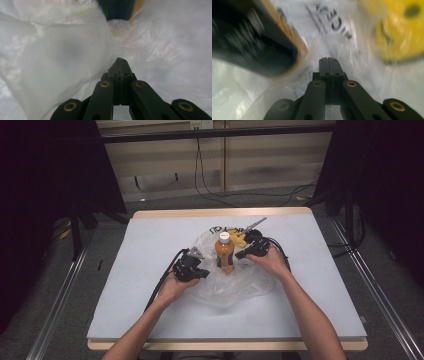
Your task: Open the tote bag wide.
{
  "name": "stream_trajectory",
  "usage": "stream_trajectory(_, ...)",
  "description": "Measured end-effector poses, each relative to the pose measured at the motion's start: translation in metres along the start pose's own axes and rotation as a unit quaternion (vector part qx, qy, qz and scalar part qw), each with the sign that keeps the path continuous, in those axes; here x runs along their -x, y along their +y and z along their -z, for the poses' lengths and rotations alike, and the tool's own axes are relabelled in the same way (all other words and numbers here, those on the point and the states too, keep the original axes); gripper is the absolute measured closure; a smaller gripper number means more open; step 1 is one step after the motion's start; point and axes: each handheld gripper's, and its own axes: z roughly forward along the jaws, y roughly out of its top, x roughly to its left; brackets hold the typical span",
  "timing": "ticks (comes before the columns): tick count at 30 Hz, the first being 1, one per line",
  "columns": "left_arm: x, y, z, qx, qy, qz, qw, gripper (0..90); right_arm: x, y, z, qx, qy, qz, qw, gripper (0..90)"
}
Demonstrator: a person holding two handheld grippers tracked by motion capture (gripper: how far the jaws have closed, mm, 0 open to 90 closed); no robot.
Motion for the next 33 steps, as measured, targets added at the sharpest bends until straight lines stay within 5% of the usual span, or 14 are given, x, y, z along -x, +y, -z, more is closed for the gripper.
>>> stream_trajectory(1,-0.002,-0.005,-0.003,0.027,-0.004,0.029,0.9992,90.0,0.000,-0.005,-0.001,-0.005,-0.003,0.000,1.0000,90.0)
stream_trajectory(3,-0.009,-0.008,0.003,0.008,0.001,0.016,0.9998,90.0,0.002,-0.014,0.001,0.004,0.000,-0.005,1.0000,90.0)
stream_trajectory(7,-0.015,-0.016,0.009,0.010,0.019,0.026,0.9994,90.0,0.005,-0.024,0.011,0.004,-0.017,-0.004,0.9998,90.0)
stream_trajectory(11,-0.023,-0.029,0.016,0.031,0.009,0.065,0.9973,90.0,0.008,-0.036,0.023,0.001,-0.032,-0.007,0.9995,90.0)
stream_trajectory(14,-0.021,-0.032,0.022,0.059,-0.014,0.064,0.9961,90.0,0.008,-0.041,0.027,0.012,-0.029,-0.009,0.9995,90.0)
stream_trajectory(17,-0.009,-0.028,0.033,0.106,-0.026,0.041,0.9932,90.0,0.000,-0.041,0.039,0.072,-0.008,-0.014,0.9973,90.0)
stream_trajectory(18,-0.004,-0.027,0.039,0.111,-0.027,0.028,0.9930,88.5,-0.003,-0.041,0.044,0.092,-0.010,-0.010,0.9956,90.0)
stream_trajectory(22,0.015,-0.034,0.062,0.189,-0.041,0.003,0.9810,80.4,-0.015,-0.052,0.071,0.169,-0.013,-0.009,0.9856,89.2)
stream_trajectory(27,0.025,-0.053,0.080,0.248,-0.006,0.024,0.9684,44.1,-0.030,-0.079,0.096,0.247,-0.042,-0.028,0.9678,40.0)
stream_trajectory(30,0.026,-0.065,0.088,0.265,-0.003,0.044,0.9633,27.4,-0.044,-0.097,0.105,0.269,-0.059,-0.030,0.9608,14.8)
stream_trajectory(33,0.031,-0.078,0.098,0.280,0.033,0.040,0.9586,15.2,-0.060,-0.116,0.116,0.298,-0.081,-0.024,0.9508,4.5)
